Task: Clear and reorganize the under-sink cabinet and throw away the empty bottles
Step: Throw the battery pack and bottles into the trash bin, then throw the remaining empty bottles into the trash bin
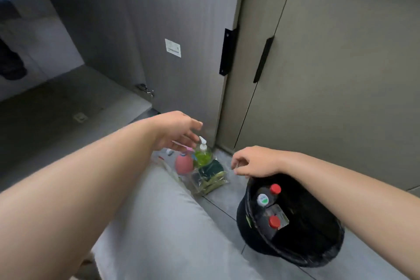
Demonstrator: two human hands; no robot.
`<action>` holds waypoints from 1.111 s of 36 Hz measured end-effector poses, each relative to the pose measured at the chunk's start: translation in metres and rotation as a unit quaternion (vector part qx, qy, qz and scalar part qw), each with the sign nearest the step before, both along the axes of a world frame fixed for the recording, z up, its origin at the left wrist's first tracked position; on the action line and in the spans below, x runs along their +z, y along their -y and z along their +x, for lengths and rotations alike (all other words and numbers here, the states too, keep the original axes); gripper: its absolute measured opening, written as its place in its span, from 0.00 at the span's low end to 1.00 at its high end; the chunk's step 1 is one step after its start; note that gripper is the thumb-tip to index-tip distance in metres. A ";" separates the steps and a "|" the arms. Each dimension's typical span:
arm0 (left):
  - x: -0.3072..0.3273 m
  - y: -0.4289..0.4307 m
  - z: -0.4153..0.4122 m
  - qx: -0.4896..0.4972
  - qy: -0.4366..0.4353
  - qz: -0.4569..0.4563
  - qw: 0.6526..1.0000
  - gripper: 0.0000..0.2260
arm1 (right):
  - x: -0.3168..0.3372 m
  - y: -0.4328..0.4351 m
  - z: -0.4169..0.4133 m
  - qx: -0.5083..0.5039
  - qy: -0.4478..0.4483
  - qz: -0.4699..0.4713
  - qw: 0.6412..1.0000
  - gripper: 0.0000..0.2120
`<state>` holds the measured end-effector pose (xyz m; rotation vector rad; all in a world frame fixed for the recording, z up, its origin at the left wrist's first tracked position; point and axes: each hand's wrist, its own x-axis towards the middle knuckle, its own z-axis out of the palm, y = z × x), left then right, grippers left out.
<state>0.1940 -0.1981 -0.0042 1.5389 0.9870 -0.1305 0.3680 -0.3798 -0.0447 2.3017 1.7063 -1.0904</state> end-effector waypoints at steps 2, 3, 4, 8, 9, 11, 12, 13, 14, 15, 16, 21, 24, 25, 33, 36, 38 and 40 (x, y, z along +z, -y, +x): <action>-0.003 -0.029 -0.018 0.037 -0.003 0.032 0.999 0.10 | 0.003 -0.033 -0.012 0.024 -0.006 0.059 0.998 0.11; -0.007 -0.043 -0.028 0.053 -0.008 0.055 0.997 0.09 | 0.002 -0.049 -0.017 0.035 -0.007 0.082 0.996 0.11; -0.013 -0.056 -0.039 0.065 -0.017 0.084 0.994 0.08 | 0.000 -0.066 -0.023 0.045 -0.007 0.101 0.994 0.11; -0.050 -0.098 -0.090 0.078 -0.101 0.181 0.975 0.07 | -0.024 -0.130 -0.041 0.078 -0.005 0.116 0.990 0.11; -0.061 -0.105 -0.101 0.082 -0.115 0.181 0.973 0.07 | -0.033 -0.145 -0.044 0.083 -0.002 0.112 0.990 0.11; -0.084 -0.116 -0.120 0.098 -0.125 0.162 0.974 0.06 | -0.051 -0.175 -0.049 0.085 0.004 0.096 0.992 0.11; -0.095 -0.119 -0.127 0.108 -0.124 0.148 0.975 0.06 | -0.060 -0.189 -0.051 0.084 0.009 0.087 0.993 0.10; -0.106 -0.121 -0.133 0.117 -0.122 0.130 0.977 0.06 | -0.070 -0.202 -0.053 0.079 0.012 0.077 0.994 0.10; -0.118 -0.124 -0.137 0.125 -0.120 0.108 0.979 0.07 | -0.080 -0.217 -0.054 0.070 0.010 0.063 0.995 0.11; -0.130 -0.126 -0.141 0.135 -0.117 0.086 0.980 0.08 | -0.091 -0.230 -0.057 0.058 0.006 0.048 0.997 0.12; -0.142 -0.128 -0.142 0.144 -0.111 0.065 0.981 0.08 | -0.102 -0.243 -0.059 0.045 -0.004 0.033 0.998 0.14; -0.203 -0.136 -0.143 0.168 -0.077 0.017 0.983 0.07 | -0.174 -0.298 -0.079 -0.009 -0.044 -0.003 0.999 0.20; -0.231 -0.136 -0.144 0.197 -0.041 -0.011 0.979 0.06 | -0.215 -0.321 -0.095 -0.073 -0.080 -0.008 0.994 0.19; -0.239 -0.137 -0.146 0.209 -0.029 -0.022 0.977 0.06 | -0.227 -0.327 -0.100 -0.083 -0.077 0.000 0.994 0.21; -0.284 -0.157 -0.167 0.350 -0.005 -0.062 0.935 0.07 | -0.296 -0.361 -0.144 -0.005 0.074 0.005 0.997 0.30; -0.291 -0.162 -0.171 0.392 0.007 -0.102 0.914 0.06 | -0.310 -0.366 -0.158 -0.027 0.114 -0.004 0.993 0.33; -0.294 -0.164 -0.171 0.408 0.016 -0.120 0.905 0.05 | -0.316 -0.368 -0.165 -0.054 0.118 -0.020 0.991 0.36; -0.297 -0.167 -0.169 0.417 0.024 -0.137 0.898 0.05 | -0.317 -0.367 -0.170 -0.100 0.108 -0.027 0.989 0.35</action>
